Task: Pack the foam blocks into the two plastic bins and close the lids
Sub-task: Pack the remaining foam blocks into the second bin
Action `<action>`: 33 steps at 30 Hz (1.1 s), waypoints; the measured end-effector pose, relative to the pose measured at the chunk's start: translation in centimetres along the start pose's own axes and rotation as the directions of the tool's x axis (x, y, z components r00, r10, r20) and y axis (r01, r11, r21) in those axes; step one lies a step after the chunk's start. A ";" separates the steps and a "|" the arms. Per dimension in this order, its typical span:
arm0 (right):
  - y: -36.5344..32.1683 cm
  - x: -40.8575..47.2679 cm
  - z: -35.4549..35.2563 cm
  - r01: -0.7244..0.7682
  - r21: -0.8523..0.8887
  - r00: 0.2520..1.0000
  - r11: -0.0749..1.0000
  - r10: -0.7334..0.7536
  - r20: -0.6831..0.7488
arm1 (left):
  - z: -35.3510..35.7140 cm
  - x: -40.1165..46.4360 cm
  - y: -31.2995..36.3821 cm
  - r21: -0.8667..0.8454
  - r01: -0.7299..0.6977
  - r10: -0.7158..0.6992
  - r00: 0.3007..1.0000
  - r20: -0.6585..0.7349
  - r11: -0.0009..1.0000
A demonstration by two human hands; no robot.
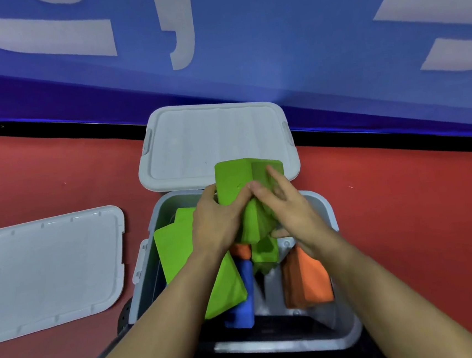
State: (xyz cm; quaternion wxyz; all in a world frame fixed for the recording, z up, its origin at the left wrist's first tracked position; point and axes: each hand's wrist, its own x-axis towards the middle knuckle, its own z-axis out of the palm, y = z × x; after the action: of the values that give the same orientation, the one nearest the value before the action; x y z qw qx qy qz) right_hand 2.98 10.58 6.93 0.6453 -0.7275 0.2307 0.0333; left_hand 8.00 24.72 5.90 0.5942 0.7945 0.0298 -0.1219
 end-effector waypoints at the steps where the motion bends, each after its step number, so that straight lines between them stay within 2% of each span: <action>1: -0.2 -0.8 -0.4 0.012 -0.017 1.000 1.000 -0.012 0.022 | 0.2 -0.5 0.3 -0.037 -0.004 0.006 0.998 0.063 0.999; 3: -0.3 -1.9 -1.8 0.063 -0.035 0.998 0.997 -0.063 0.016 | 0.4 -1.5 1.1 -0.154 0.034 0.000 0.975 0.221 0.987; 5: -0.4 -2.7 -3.5 0.098 -0.072 0.995 0.993 -0.099 -0.009 | 0.3 -2.2 2.1 -0.190 0.073 -0.010 0.950 0.311 0.979; 9: -0.3 -5.0 -6.3 0.091 -0.162 0.996 0.983 -0.094 -0.007 | -0.3 -2.6 2.5 -0.152 0.090 -0.019 0.910 0.414 0.984; 15: 1.1 -6.6 -8.0 -0.093 -0.387 0.993 0.918 0.116 0.036 | 0.4 -2.9 0.8 0.059 0.119 -0.131 0.804 0.579 0.991; 17: 1.2 -7.1 -8.5 -0.138 -0.392 0.982 0.909 0.176 0.062 | 0.5 -2.5 0.1 0.097 0.091 -0.130 0.811 0.570 0.991; 20: 1.3 -7.8 -8.9 -0.220 -0.375 0.958 0.901 0.273 0.092 | 0.3 -1.7 -0.3 0.151 0.020 -0.090 0.878 0.471 0.988; 23: 2.1 -7.5 -8.7 -0.239 -0.399 0.956 0.885 0.287 0.066 | -0.1 -1.1 -0.9 0.215 -0.016 -0.073 0.914 0.399 0.977; 28: 3.7 -6.4 -7.1 -0.233 -0.396 0.958 0.888 0.280 0.064 | 0.0 -1.1 -1.7 0.362 -0.114 -0.038 0.922 0.386 0.925; 33: 3.8 -6.2 -6.8 -0.214 -0.450 0.953 0.867 0.286 0.097 | 0.3 -1.0 -1.7 0.421 -0.169 -0.006 0.924 0.383 0.891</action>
State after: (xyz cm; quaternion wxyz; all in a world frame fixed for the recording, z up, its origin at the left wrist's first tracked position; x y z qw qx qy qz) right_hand -5.68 5.72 6.67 0.4737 -0.8115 0.2571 0.2257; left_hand 6.70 25.00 4.41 0.3953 0.8719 -0.1468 -0.2491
